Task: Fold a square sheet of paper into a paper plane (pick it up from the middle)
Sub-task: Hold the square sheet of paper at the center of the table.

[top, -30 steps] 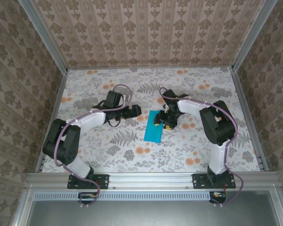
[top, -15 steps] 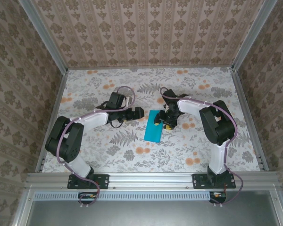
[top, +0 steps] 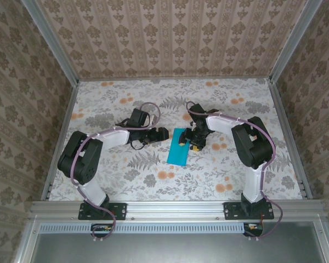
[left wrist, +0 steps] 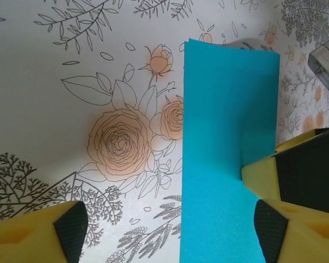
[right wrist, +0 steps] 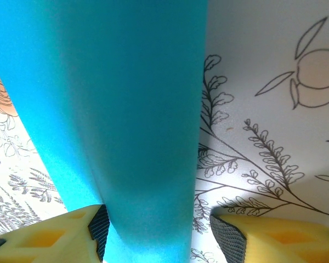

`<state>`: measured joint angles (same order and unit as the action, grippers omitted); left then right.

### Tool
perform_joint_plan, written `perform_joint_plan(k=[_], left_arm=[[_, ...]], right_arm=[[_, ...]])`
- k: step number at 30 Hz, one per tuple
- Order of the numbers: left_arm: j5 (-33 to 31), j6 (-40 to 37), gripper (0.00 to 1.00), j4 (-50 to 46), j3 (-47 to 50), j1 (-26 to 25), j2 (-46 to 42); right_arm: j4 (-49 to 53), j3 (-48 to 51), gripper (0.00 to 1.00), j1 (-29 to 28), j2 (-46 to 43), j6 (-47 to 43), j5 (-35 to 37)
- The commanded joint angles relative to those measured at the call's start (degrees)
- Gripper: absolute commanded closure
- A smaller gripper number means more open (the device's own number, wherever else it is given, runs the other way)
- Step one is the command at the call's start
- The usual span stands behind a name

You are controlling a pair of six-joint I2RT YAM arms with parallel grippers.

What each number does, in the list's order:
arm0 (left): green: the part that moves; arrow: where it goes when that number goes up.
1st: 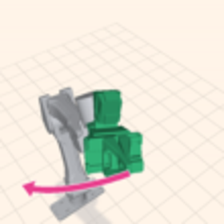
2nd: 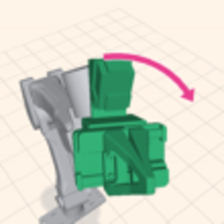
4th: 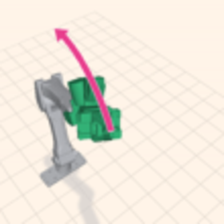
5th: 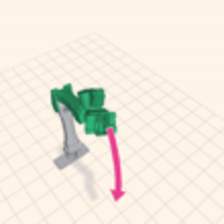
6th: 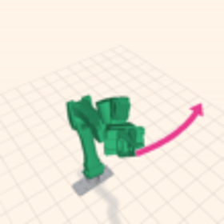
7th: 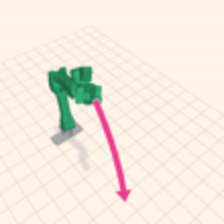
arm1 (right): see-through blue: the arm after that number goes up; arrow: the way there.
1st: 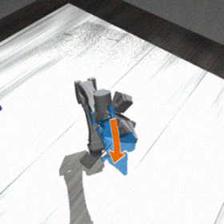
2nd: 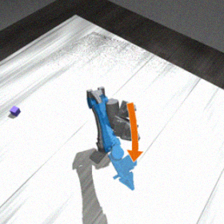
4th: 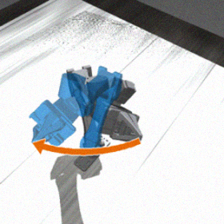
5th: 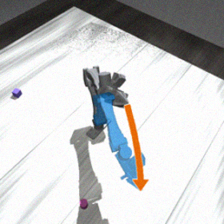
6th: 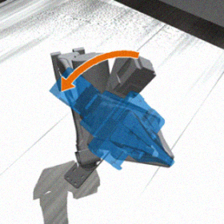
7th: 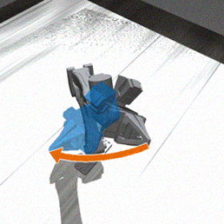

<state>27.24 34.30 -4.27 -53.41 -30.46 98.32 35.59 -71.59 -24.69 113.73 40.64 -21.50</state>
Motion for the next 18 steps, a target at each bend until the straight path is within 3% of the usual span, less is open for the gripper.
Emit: perform_joint_plan(k=[1, 5, 18], left_arm=[[2.04, 0.33, 0.25, 0.12, -2.41, -0.63, 1.35], [2.7, 0.63, 0.33, -0.2, -3.44, -1.0, 2.39], [4.67, 0.88, 0.47, -0.57, -5.25, -1.8, 4.71]], right_arm=[[0.26, 7.36, 0.36, 0.25, 15.29, -2.44, 15.12], [0.49, 6.91, 0.36, 0.25, 16.03, -3.2, 15.08], [0.86, 6.01, 0.36, 0.08, 16.83, -4.8, 16.08]])
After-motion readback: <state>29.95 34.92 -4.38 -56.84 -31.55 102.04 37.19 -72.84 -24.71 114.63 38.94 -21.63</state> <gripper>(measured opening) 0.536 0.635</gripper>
